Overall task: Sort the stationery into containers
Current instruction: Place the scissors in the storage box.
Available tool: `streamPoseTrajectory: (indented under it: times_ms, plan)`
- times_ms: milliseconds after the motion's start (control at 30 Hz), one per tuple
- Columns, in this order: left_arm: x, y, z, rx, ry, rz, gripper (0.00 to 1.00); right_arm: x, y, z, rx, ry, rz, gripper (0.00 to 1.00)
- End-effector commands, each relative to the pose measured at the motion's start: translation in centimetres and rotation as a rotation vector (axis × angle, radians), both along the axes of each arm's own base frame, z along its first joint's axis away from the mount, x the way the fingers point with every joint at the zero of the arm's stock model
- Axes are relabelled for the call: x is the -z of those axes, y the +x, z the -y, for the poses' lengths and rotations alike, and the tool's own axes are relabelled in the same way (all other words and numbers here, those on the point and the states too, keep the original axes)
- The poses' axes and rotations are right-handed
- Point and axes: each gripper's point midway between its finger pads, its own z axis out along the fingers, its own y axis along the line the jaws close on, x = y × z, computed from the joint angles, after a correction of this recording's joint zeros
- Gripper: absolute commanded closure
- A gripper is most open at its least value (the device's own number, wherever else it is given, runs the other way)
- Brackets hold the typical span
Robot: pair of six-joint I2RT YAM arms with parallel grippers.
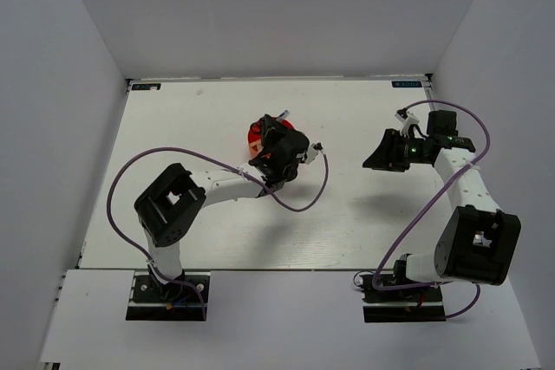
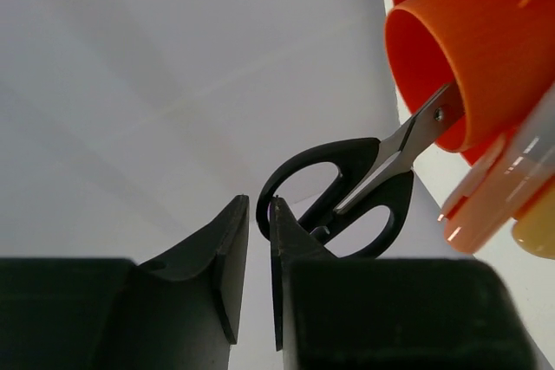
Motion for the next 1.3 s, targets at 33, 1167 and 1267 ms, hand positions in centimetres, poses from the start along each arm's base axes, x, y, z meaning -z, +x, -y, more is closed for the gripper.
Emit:
streamPoseTrajectory:
  times_ms: [33,1167,1267]
  plan:
    - [0.2,-0.4,0.2,0.005,-0.01,0.009,0.71,-0.5,-0.1,-0.1,-0.002,0.031,-0.01,0.49]
    - [-2.4,-3.9,2.0,0.015,-0.065,0.115,0.39,-0.4,-0.3,0.1,0.012,0.047,-0.023,0.49]
    - [-4.0,-4.5,2.5,0.016,-0.108,0.156,0.35,-0.4,-0.2,0.3,0.016,0.045,-0.022,0.48]
